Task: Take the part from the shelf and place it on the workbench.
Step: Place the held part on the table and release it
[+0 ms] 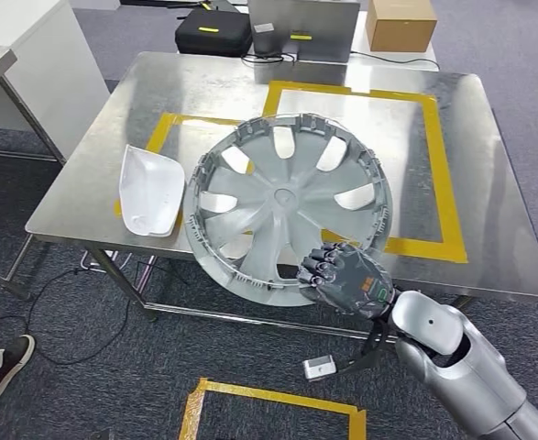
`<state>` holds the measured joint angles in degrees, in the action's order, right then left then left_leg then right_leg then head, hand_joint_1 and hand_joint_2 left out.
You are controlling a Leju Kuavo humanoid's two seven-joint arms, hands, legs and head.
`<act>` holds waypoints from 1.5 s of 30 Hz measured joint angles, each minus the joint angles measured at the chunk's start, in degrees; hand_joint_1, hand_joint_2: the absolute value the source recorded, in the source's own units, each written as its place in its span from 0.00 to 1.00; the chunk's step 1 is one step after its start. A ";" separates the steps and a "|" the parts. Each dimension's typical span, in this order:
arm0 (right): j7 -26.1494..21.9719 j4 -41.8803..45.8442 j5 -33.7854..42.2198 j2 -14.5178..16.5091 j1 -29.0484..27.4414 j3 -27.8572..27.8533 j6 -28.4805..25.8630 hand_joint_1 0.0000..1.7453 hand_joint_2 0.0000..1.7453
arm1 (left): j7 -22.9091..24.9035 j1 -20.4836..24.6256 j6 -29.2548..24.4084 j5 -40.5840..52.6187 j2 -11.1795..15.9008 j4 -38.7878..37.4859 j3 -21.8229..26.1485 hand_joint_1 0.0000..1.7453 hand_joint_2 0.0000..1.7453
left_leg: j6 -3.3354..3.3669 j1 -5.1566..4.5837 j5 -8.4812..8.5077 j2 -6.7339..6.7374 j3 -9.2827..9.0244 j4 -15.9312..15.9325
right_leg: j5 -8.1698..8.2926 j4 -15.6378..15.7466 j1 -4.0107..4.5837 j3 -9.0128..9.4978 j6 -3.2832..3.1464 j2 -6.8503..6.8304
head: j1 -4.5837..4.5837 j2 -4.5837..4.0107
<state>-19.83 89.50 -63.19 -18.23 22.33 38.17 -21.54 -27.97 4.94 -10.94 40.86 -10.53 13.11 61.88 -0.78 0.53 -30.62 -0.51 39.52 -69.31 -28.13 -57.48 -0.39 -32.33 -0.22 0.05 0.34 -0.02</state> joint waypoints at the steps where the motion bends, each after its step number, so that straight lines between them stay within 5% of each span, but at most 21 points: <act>1: 0.50 -0.96 -0.26 0.22 0.88 0.10 0.38 1.00 1.00 | -0.17 0.04 0.16 0.49 -0.01 0.00 -0.25 0.00 1.00 | 0.06 0.03 2.57 0.02 -1.16 3.65 | -0.37 -0.04 -0.03 0.45 0.17 0.01 | 0.03 0.00; 3: 1.19 -3.24 -0.34 0.82 2.98 0.25 1.18 1.00 1.00 | -0.32 0.28 0.25 1.46 -0.08 -0.01 -0.82 0.00 1.00 | 0.52 -0.16 5.05 0.07 -2.73 9.12 | -0.82 -0.14 -0.02 0.71 0.69 0.06 | -0.05 0.00; 5: 1.62 -5.89 -0.28 1.51 5.01 0.36 1.78 1.00 1.00 | -0.22 0.44 -0.01 2.44 -0.18 -0.01 -1.54 0.00 1.00 | 1.12 -0.37 5.15 0.06 -2.89 10.27 | -0.95 -0.19 0.06 0.49 1.15 0.10 | -0.09 0.00; 11: 3.37 -15.61 -0.81 4.43 11.53 0.76 3.45 1.00 1.00 | 0.70 0.81 -0.78 5.37 -0.42 0.00 -3.83 0.00 1.00 | 1.54 -0.48 5.57 -0.10 -2.87 10.33 | -0.96 0.35 0.05 0.67 0.99 -0.03 | 0.02 0.00; 20: 4.20 -33.29 2.28 9.67 21.25 0.02 5.33 1.00 1.00 | 1.28 1.95 0.24 7.87 -0.61 0.00 -6.85 0.00 1.00 | 1.82 -0.64 5.65 -0.10 -2.87 10.29 | -0.78 0.60 -0.14 0.70 2.02 -0.10 | -0.02 0.00; 32: 7.62 -54.14 1.78 11.20 30.36 -3.54 5.26 1.00 1.00 | 1.33 2.82 2.29 8.23 -0.79 0.00 -8.77 0.00 1.00 | 1.81 -0.56 5.74 -0.14 -2.88 10.31 | -0.80 0.43 -0.07 0.55 2.05 -0.12 | -0.03 0.00; 36: 8.93 -57.42 0.84 10.97 31.31 -4.62 4.46 0.00 0.00 | 1.29 2.92 0.99 8.70 -0.79 0.00 -9.36 0.00 1.00 | 1.80 -0.55 5.72 -0.05 -2.88 10.32 | -0.82 0.43 -0.07 0.50 2.04 0.00 | -0.03 0.00; 40: 8.19 -58.98 0.66 10.55 31.86 -5.35 2.44 0.00 0.00 | 1.15 3.18 0.55 8.86 -0.82 0.00 -9.97 0.00 1.00 | 1.80 -0.54 5.71 0.00 -2.90 10.33 | -0.82 0.43 -0.06 0.50 2.03 0.04 | -0.03 0.00; 44: 7.34 -59.23 0.95 10.35 31.76 -6.27 0.06 0.00 0.00 | 1.22 3.32 -0.21 8.57 -0.86 0.00 -10.11 0.00 0.00 | 1.79 -0.53 5.72 0.00 -2.92 10.34 | -0.82 0.43 -0.04 0.51 2.03 0.03 | -0.03 0.00; 45: 7.02 -58.98 1.52 10.34 31.63 -6.72 -0.37 0.00 0.00 | 1.40 3.35 -0.57 8.46 -0.87 0.00 -10.14 0.00 0.00 | 1.79 -0.52 5.72 0.00 -2.92 10.34 | -0.82 0.43 -0.03 0.53 2.03 0.03 | -0.03 0.00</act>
<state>-12.81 30.52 -61.68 -7.88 53.96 31.45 -21.91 -26.57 8.28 -11.51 49.32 -11.40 13.11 51.75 1.01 0.01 -24.90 -0.51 36.60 -58.97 -28.95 -57.06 -0.43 -31.81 1.81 0.07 0.31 -0.02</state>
